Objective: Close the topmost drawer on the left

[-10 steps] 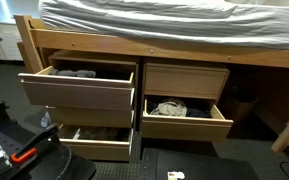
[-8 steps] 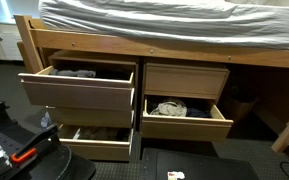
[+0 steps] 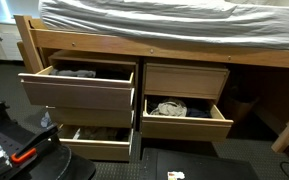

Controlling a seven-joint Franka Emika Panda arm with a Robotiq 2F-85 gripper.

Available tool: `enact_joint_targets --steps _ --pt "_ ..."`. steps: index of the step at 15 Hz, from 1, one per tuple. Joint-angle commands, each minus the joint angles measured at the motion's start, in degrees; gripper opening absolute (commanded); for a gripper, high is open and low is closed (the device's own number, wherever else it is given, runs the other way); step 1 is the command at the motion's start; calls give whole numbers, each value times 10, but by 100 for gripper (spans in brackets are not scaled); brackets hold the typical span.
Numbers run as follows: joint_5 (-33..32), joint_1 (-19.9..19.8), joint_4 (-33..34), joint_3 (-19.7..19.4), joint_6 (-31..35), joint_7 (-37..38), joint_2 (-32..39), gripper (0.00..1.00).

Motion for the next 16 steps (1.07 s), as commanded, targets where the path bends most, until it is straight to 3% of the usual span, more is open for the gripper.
enact_joint_targets --steps 1,3,6,10,11,12,16 --pt "3 -7 1 5 -1 -3 0 100" --pt "3 -7 1 5 -1 -3 0 100" --pt "20 -1 27 17 22 22 126 100" --pt "13 -19 21 38 124 145 252 100" --pt "27 -13 41 25 105 123 268 100" --pt "12 -7 5 31 108 123 214 100" --pt "17 -8 37 25 113 125 275 100"
